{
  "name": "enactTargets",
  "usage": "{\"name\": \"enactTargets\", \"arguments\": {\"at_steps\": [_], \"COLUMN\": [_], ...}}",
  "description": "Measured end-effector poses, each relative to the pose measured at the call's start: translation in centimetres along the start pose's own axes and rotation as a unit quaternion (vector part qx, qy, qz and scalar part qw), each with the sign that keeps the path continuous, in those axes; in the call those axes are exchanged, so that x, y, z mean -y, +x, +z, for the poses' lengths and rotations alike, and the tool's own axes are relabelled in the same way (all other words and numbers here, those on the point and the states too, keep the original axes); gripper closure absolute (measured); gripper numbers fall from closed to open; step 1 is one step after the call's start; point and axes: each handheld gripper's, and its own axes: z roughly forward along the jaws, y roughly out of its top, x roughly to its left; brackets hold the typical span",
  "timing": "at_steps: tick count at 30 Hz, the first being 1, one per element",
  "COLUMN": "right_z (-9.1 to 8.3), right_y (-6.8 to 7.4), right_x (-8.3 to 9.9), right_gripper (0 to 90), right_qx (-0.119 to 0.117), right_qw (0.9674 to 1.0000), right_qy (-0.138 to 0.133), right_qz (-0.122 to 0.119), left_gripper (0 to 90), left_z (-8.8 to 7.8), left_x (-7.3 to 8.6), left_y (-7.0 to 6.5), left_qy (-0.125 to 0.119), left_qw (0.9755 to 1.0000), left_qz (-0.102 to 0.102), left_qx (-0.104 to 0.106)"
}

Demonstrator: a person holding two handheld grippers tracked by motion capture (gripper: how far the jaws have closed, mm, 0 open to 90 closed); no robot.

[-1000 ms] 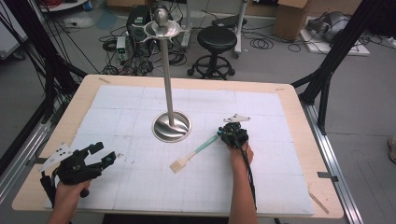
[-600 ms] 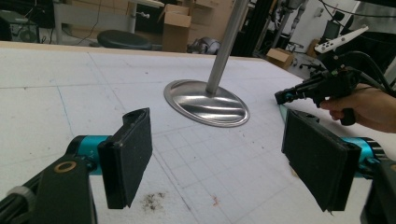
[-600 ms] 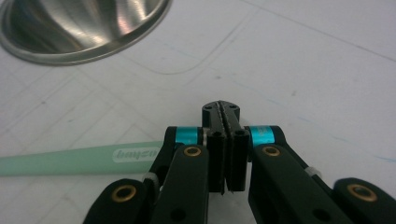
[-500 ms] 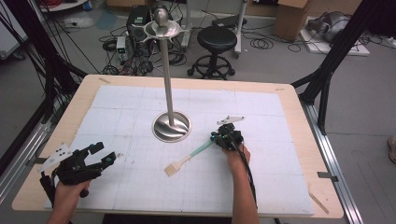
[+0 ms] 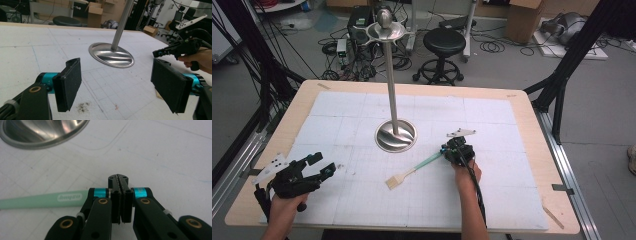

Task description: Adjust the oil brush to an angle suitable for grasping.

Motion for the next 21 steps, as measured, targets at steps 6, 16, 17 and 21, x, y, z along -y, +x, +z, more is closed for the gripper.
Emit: {"name": "enactTargets", "arguments": {"at_steps": [6,16,17,21], "right_z": [-0.2,-0.1,-0.1,0.0], "right_y": [0.4,3.0,3.5,5.4], "right_x": [0.3,0.6,0.6,0.7], "right_gripper": [89.1,89.0,89.0,89.0], "right_qx": [-0.028,-0.086,-0.093,-0.118], "right_qw": [0.9993,0.9944,0.9936,0.99], "right_qy": [0.0,-0.007,-0.009,-0.011], "right_qz": [-0.023,-0.062,-0.064,-0.076], "left_gripper": [25.0,25.0,25.0,25.1], "left_z": [0.1,0.2,0.2,0.2], "left_x": [0.0,0.0,0.0,0.0], "left_y": [-0.2,-0.2,-0.2,-0.3], "left_qy": [0.002,0.001,0.002,0.002], "left_qw": [1.0,1.0,1.0,1.0], "left_qz": [0.002,0.003,0.005,0.005], "left_qx": [0.003,0.001,0.002,0.003]}}
